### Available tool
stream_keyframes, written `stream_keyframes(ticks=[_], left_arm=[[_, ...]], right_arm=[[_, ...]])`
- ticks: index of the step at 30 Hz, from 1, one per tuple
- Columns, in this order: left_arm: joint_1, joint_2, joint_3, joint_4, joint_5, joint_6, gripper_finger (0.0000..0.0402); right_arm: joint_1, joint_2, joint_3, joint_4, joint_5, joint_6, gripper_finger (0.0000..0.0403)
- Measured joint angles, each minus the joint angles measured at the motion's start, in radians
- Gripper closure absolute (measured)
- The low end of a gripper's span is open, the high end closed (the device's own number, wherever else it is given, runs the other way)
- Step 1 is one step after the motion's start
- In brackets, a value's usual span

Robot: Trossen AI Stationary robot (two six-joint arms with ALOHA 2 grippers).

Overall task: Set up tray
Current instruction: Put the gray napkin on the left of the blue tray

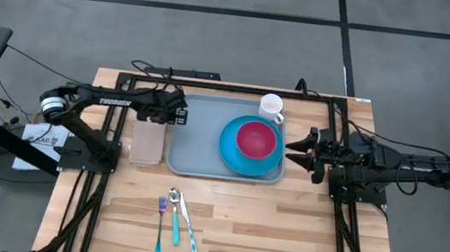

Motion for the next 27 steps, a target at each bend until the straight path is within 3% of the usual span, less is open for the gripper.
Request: stream_keyframes(ticks=[6,27], left_arm=[[0.031,-0.004,0.000,-0.035,-0.040,0.021,0.0266],[0.056,0.136,0.004,0.030,0.002,0.071,0.0271]], right_arm=[[0.000,0.000,0.000,0.011,0.009,0.000,0.0232],[-0.001,0.002,0.000,0.024,0.056,0.008,0.0239]])
